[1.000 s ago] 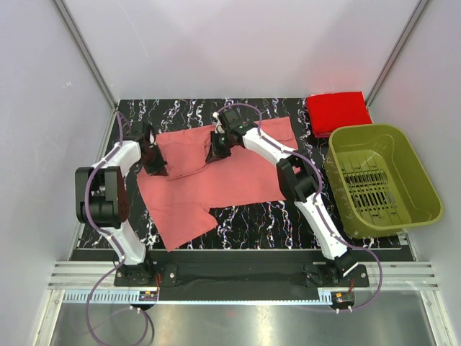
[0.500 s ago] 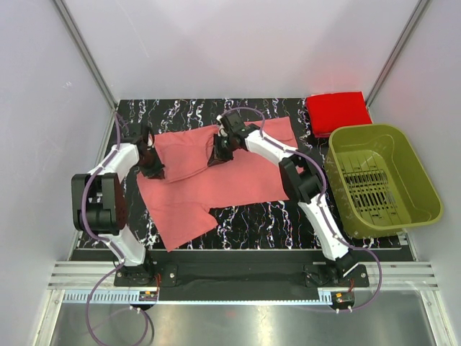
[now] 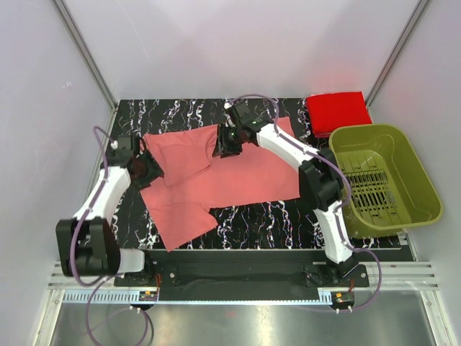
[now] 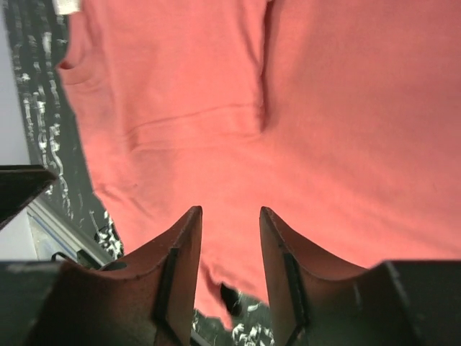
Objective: Fold and stack the t-shirts
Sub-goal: Fold the tshirt
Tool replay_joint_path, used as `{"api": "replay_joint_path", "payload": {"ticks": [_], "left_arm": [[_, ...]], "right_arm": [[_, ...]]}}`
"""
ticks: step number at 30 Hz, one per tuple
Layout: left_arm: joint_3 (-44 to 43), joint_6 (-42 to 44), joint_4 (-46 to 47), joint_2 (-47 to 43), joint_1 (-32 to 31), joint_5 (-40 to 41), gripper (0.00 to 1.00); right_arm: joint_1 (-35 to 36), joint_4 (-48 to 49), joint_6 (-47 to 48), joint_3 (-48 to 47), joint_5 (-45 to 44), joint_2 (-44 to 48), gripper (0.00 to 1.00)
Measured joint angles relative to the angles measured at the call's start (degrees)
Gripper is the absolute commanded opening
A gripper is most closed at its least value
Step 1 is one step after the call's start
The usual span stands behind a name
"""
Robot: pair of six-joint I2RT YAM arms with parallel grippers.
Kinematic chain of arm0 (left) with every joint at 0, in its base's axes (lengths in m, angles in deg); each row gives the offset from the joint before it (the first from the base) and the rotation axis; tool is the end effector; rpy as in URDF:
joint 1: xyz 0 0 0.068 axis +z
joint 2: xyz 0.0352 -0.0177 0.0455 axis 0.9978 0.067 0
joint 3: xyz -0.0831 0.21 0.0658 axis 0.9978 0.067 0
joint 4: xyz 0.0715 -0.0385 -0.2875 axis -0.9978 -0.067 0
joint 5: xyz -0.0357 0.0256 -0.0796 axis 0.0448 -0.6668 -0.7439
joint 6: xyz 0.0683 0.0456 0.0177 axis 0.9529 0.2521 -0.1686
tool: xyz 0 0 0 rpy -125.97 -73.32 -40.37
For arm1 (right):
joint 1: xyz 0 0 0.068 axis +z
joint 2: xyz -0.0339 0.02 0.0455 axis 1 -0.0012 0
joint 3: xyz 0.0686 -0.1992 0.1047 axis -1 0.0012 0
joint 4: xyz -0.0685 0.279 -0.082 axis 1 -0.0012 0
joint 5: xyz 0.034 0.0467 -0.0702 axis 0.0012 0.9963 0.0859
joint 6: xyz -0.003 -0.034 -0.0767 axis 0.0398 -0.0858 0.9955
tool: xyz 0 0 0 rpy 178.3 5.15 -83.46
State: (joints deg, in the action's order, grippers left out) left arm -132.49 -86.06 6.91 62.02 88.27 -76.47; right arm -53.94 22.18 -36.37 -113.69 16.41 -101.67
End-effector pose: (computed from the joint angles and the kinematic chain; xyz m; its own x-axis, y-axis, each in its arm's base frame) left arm 0.3347 0.0108 0.1503 -0.7291 -0.5486 -0.4092 -0.4779 0.8361 -0.2695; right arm 0.4258 0.3384 0.1538 -0.9026 -0.0741 -0.4241 -0.3134 0.7885 0.5292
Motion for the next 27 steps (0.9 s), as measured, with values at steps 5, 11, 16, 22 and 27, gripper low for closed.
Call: {"api": "replay_joint_path", "payload": {"ticks": [5, 11, 16, 22, 27], "left_arm": [[5.57, -9.01, -1.16, -7.78, 0.11, 1.44, 0.6], [18.05, -27.87, -7.91, -23.8, -0.02, 5.4, 0.51], [20.11, -38.14, -17.31, -31.3, -3.98, 11.47, 0.57], [23.02, -44.02, -17.29, -28.48, -5.55, 13.55, 0.57], [23.96, -44.83, -13.25, -22.01, -5.42, 13.9, 0.59]], "right_arm": [[0.02, -0.52, -0.04, 5.29, -4.31, 8.83, 0.4], [0.02, -0.55, -0.52, 14.8, -6.27, 16.24, 0.4], [0.02, -0.09, -0.7, 20.11, -6.23, 19.67, 0.4], [0.02, 1.77, -0.7, 23.76, -6.01, 21.27, 0.36], [0.02, 1.73, 1.14, 25.09, -7.5, 21.44, 0.35]]}}
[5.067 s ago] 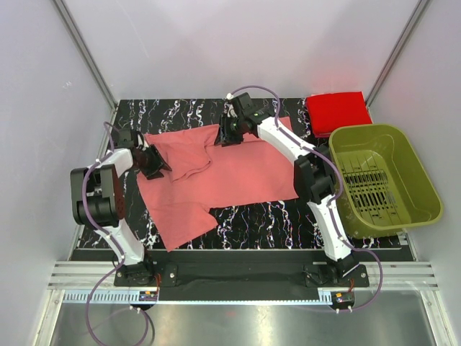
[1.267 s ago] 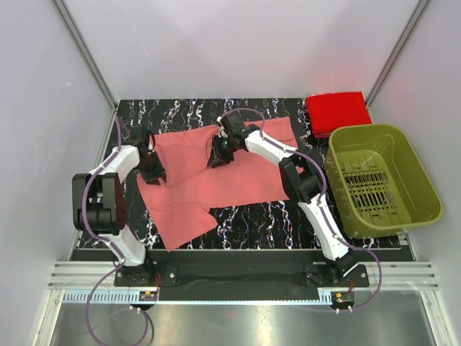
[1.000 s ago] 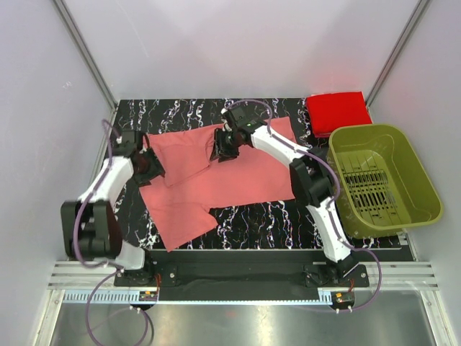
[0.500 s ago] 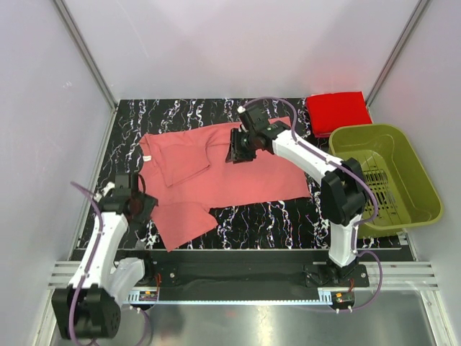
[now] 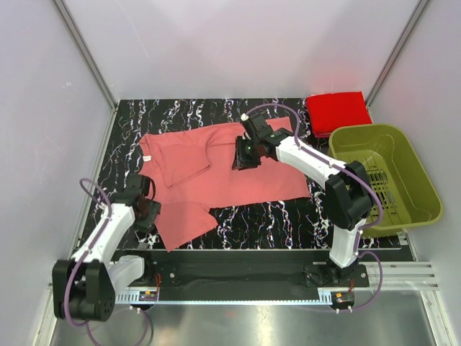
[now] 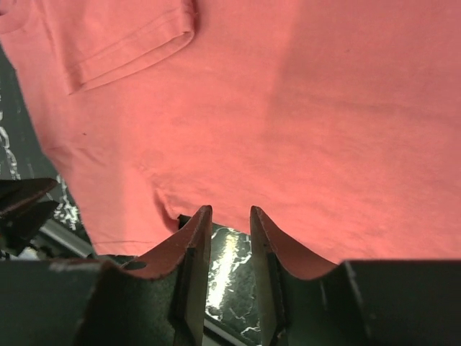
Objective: Fold and stack the t-shirts
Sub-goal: Fold the tshirt
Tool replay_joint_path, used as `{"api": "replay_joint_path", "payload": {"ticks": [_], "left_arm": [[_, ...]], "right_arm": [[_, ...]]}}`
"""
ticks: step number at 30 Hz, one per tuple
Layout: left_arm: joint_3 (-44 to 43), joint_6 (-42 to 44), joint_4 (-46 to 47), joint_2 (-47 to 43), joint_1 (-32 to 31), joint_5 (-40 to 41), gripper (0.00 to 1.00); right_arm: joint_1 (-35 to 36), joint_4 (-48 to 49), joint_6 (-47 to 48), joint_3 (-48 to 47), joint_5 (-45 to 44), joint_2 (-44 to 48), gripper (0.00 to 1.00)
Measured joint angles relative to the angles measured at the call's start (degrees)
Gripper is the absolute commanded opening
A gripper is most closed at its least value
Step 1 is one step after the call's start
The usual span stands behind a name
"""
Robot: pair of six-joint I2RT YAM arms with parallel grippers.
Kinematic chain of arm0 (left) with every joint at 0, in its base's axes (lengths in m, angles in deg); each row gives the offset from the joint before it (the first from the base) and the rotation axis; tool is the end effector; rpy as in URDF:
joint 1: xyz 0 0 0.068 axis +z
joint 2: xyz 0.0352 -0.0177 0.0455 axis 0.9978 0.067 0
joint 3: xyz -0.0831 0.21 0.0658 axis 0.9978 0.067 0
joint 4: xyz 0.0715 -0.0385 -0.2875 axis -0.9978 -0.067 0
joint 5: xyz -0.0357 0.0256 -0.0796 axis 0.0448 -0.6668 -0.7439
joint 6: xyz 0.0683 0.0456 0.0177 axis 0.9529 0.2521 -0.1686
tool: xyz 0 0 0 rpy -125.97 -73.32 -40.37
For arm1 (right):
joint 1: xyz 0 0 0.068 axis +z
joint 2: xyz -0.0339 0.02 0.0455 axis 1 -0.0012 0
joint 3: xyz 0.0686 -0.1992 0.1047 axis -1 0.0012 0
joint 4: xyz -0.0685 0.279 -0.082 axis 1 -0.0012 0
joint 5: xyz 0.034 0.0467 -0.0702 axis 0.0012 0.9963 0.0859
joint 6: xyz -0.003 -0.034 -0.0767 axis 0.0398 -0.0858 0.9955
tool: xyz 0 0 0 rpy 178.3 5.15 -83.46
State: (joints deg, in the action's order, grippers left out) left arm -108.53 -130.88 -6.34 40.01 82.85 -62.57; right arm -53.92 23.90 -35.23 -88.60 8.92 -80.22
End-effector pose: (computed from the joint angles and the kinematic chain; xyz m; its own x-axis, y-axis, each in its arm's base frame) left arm 0.2171 0.0037 0.0958 -0.2323 -0.9353 -0.2669 -0.9399 0.2865 -0.1858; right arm 0.3682 0.2853 0.1707 -0.8875 -0.0638 -0.4564 -0.2807 0.8603 0.4256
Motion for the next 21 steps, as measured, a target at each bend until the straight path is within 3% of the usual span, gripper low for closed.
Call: {"api": "replay_joint_path", "payload": {"ticks": [7, 11, 15, 21], "left_arm": [[-7.58, 4.5, 2.86, 12.76, 4.9, 1.31, 0.59], [-12.0, 5.97, 1.25, 13.73, 6.14, 5.05, 0.59], [-15.15, 8.85, 5.84, 14.91, 6.93, 5.09, 0.55], [-22.99, 13.73, 10.64, 27.8, 7.61, 4.07, 0.56]], "right_arm": [[-0.02, -0.02, 2.97, 1.33, -3.69, 1.77, 0.33], [-0.02, 0.04, 3.61, 1.46, -5.05, 2.45, 0.3], [-0.07, 0.02, 4.44, 1.44, -6.12, 2.45, 0.26], [-0.09, -0.24, 5.55, 1.2, -6.19, 2.14, 0.25]]}}
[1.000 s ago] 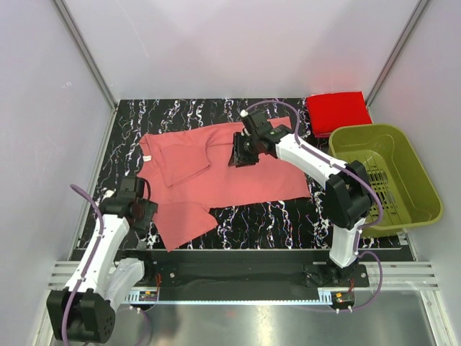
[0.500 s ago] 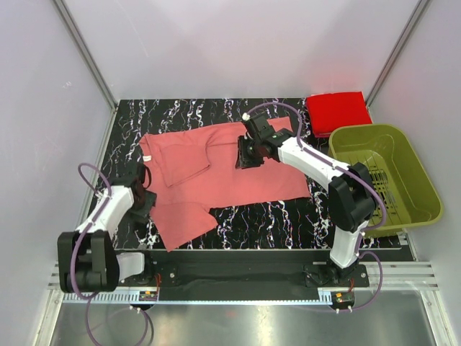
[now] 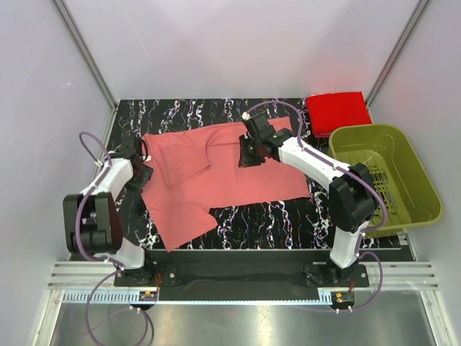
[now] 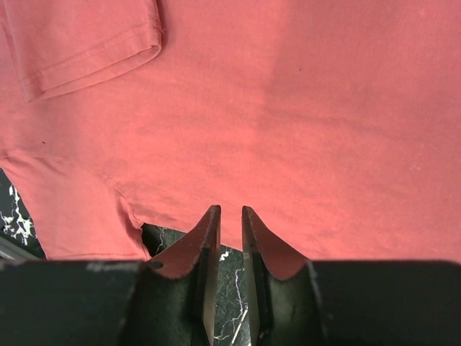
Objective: Fold and stack the t-shirts
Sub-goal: Fold the tshirt
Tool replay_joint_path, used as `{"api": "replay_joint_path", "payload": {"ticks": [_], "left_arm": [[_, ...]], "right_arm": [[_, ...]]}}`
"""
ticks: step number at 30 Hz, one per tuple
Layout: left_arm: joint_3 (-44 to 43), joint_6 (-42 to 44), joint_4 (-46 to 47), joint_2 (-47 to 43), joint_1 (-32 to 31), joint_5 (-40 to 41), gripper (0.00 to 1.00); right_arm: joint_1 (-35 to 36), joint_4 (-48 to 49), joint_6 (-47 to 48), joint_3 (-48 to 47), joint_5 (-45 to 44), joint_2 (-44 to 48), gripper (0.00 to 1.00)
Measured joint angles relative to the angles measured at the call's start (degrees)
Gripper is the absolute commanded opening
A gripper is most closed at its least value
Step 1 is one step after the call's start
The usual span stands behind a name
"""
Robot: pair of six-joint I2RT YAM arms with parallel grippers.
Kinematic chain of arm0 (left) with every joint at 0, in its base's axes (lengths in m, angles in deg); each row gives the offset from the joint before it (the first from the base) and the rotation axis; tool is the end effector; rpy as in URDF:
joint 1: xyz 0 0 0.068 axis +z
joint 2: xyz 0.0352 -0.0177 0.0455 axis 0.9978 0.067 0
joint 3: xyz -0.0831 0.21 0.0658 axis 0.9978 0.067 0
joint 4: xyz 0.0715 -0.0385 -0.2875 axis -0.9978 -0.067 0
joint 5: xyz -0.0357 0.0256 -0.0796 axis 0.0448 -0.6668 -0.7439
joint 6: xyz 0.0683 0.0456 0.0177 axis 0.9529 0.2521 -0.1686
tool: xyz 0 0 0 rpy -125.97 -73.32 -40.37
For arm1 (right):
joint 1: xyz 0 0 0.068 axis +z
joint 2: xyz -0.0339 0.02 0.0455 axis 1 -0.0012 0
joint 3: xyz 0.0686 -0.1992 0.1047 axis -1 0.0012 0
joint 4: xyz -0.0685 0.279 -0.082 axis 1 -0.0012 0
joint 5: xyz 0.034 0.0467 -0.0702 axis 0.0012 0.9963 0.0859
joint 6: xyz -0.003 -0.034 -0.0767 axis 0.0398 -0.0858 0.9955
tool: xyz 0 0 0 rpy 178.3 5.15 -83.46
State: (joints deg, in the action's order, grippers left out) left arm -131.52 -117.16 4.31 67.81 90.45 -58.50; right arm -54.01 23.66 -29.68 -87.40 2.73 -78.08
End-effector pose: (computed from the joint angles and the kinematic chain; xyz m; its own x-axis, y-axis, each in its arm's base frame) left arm 0.3234 0.0456 0.1132 -0.2811 -0.8725 -0.3997 -0.9102 0.3744 -0.1769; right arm 0.3690 0.2753 0.1781 -0.8341 -0.1218 -0.5380 -0.3269 0.8947 0.3043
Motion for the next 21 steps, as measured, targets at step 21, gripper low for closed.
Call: {"api": "replay_joint_path", "payload": {"ticks": [21], "left_arm": [[-25.62, 6.19, -1.79, 29.81, 7.96, 2.32, 0.56]], "right_arm": [[-4.42, -0.96, 0.66, -3.19, -1.6, -1.25, 0.23]]}}
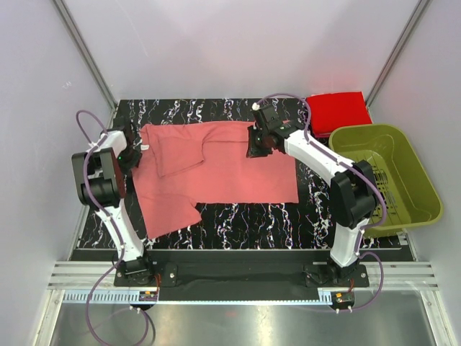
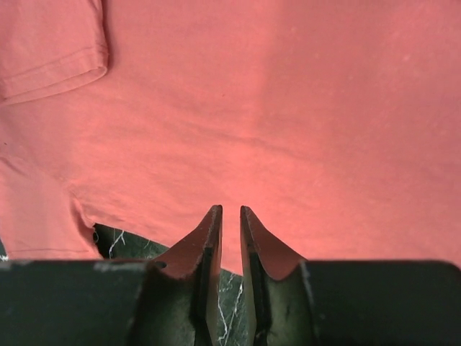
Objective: Fold and stack the t-shirts
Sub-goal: Fold the tshirt
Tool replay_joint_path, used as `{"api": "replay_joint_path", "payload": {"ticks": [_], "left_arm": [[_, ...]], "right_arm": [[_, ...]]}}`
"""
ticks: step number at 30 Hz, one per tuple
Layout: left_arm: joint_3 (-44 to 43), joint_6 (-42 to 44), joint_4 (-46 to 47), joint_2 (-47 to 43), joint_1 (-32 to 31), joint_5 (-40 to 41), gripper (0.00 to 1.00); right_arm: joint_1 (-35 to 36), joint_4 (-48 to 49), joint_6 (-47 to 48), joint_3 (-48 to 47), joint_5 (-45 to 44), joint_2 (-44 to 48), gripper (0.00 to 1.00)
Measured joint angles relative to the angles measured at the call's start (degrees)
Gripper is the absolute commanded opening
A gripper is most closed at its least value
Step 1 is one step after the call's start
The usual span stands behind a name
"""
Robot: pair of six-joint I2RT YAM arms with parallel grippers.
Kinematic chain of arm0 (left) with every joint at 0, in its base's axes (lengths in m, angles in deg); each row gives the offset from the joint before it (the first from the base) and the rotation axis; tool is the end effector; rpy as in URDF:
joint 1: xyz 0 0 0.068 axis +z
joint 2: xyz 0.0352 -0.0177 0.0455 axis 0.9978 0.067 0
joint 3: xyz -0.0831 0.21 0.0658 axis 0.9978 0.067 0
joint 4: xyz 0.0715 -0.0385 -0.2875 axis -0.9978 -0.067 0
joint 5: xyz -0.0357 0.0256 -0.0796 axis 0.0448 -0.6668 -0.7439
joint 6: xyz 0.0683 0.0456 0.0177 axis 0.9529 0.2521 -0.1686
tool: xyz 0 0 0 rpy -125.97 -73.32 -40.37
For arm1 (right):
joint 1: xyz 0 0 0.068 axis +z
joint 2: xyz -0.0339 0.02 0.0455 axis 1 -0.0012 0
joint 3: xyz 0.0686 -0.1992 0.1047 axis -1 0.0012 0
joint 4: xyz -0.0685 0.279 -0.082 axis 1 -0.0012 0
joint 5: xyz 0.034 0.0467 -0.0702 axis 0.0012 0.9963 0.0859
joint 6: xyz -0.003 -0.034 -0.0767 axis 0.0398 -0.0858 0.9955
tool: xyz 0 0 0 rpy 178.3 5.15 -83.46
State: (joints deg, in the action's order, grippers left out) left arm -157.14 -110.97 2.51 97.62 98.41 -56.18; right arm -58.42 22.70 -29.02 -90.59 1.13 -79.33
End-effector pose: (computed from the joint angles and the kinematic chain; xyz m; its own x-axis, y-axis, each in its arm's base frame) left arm 0.4035 0.1123 0.0701 -0.2943 -0.8682 -0.3995 -0.9434 0.3308 -0.0240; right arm 0.3968 0.2484 0.1879 -0.8247 -0.0588 -0.5625 -0.2584 0.9238 0.2823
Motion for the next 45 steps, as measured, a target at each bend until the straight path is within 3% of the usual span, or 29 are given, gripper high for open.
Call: {"api": "replay_joint_path", "payload": {"ticks": [5, 11, 19, 26, 32, 41, 45], "left_arm": [[-6.8, 1.62, -2.23, 4.07, 0.22, 1.51, 0.59], [-6.91, 3.17, -6.27, 1.14, 0.48, 2.73, 0.59], [18.14, -5.88, -8.83, -26.4, 1.11, 2.19, 0.57], [35.06, -10.71, -12.28, -37.24, 0.61, -1.51, 0.57], [45.59, -17.03, -14.05, -52.59, -3.15, -6.14, 0.55], [48.26, -21.79, -14.75, -54.8, -3.39, -6.84, 0.42], [48.17, -22.64, -16.9, -53.79, -3.61, -6.32, 0.45]], "right_arm": [[-0.74, -0.13, 0.0, -1.75, -0.98, -2.1, 0.23], [-0.94, -1.42, -0.85, -2.8, -1.4, -2.62, 0.27], [-0.94, -0.72, -2.03, 0.26, -0.72, -0.61, 0.27], [-0.94, 0.9, -2.67, 4.37, 1.4, 3.21, 0.27], [-0.94, 2.93, -3.15, 5.9, 3.82, 3.61, 0.27], [-0.96, 3.93, -3.45, 8.02, 5.29, 6.43, 0.27], [-0.96, 4.52, -3.48, 8.11, 5.29, 6.91, 0.27]]}}
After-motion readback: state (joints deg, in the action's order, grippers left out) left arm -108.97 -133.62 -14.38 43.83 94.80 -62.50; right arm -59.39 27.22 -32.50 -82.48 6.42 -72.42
